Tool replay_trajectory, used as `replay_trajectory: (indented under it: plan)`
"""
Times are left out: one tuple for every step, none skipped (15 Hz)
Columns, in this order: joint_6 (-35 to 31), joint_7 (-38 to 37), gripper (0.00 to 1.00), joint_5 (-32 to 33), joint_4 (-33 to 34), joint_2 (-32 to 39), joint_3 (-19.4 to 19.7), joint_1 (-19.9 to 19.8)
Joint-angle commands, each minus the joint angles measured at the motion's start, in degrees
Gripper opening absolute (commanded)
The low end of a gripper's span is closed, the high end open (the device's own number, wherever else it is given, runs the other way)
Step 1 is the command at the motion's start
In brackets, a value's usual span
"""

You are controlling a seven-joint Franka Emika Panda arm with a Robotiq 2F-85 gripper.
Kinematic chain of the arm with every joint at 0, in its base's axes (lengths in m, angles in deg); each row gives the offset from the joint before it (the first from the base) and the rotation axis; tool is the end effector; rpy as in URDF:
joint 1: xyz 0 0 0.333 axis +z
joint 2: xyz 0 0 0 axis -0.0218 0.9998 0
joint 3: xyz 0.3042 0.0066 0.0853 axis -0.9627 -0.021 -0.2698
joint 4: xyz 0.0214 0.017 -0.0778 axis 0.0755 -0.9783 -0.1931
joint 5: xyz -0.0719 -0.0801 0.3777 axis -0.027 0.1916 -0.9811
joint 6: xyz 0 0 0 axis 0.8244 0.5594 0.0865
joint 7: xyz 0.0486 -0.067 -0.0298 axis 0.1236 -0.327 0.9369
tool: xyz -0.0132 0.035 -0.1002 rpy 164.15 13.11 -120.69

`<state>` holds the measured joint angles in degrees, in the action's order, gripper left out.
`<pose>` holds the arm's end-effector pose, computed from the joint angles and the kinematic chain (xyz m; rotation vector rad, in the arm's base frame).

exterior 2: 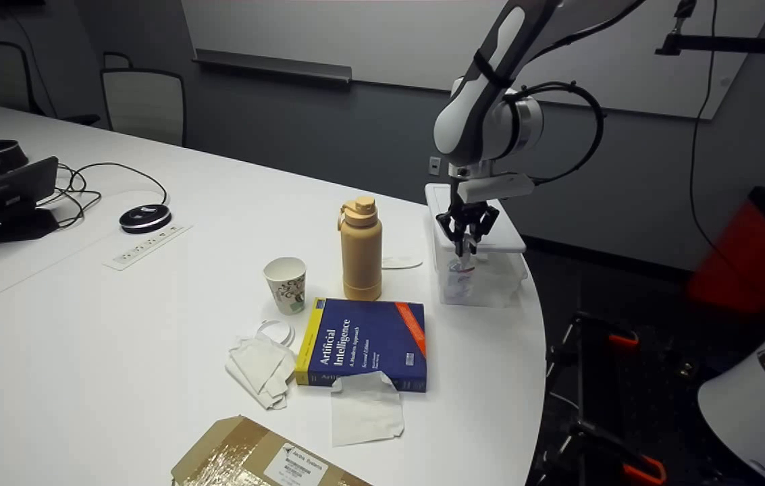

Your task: Remove the hand sanitizer from the container and put it on the table

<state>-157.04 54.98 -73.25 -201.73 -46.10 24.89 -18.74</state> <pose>0.4424 -0.2766 0.1399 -2.8108 1.3231 0.2161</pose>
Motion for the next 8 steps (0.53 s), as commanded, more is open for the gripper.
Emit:
replay_trajectory:
  plan:
    - [3.2, -2.2, 0.07, 1.5, 0.5, -2.9, 1.4, 1.3]
    - [3.4, -2.8, 0.07, 1.6, 0.6, -3.7, 1.5, 1.6]
    - [3.7, -3.7, 0.07, 1.9, 0.6, -4.8, 1.8, 2.2]
    - [4.2, -4.7, 0.07, 2.2, 0.7, -6.0, 2.0, 2.7]
    - [4.9, -5.9, 0.07, 2.8, 1.0, -7.1, 2.4, 3.3]
    - [5.8, -7.4, 0.07, 3.7, 1.2, -8.3, 2.8, 4.2]
    - [7.0, -8.7, 0.07, 4.4, 1.3, -9.6, 3.1, 4.8]
    - [8.2, -9.7, 0.07, 5.2, 1.3, -11.3, 3.1, 5.4]
